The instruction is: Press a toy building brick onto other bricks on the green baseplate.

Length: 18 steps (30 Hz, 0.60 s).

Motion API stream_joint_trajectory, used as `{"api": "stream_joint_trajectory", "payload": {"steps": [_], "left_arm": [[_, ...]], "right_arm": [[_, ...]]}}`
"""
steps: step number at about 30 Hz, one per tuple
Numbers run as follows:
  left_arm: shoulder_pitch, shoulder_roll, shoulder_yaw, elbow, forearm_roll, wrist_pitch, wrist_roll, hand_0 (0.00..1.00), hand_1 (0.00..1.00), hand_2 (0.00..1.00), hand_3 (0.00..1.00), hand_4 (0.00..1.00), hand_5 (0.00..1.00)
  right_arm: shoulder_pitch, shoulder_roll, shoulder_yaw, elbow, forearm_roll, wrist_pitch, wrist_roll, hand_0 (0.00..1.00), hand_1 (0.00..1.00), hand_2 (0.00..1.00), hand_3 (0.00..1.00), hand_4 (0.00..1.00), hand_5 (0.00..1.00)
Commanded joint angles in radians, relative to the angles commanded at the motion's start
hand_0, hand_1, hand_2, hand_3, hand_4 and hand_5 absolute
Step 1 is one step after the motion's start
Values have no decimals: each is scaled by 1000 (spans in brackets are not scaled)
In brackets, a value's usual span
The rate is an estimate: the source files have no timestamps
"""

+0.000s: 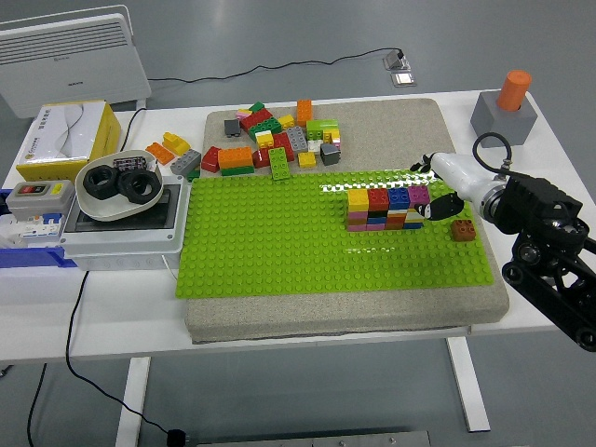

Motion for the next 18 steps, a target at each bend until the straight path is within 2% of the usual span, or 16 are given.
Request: {"api": "stream_joint_trajectory", "payload": {"steps": [5,6,11,12,17,18], "left_arm": [[1,-1,2,0,-1,1,0,772,698,614,476,534,570],[1,-1,2,0,-1,1,0,772,698,613,476,533,568],[3,-2,1,-1,-5,0,-1,772,698,613,476,533,568],[3,-2,0,-2,-6,0,-1,772,698,613,476,532,568],[4,-3,-2,-3,-7,0,-2,772,698,613,476,532,568],[4,-3,-2,-3,-7,0,-2,772,697,613,477,531,565]], "right_arm": [[-21,-3,25,19,15,-8,33,793,787,849,961,947,308],[-28,-5,31,25,15,-9,40,790,789,850,918,998,424],[-72,-20,73,78,-13,-17,62,790,789,850,918,998,424],[-82,-22,82,90,-21,-18,63,804,795,847,713,998,706],[-114,-25,104,120,-50,-30,63,804,795,847,713,998,706],[-115,-24,104,118,-50,-32,64,811,798,848,619,998,724]]}}
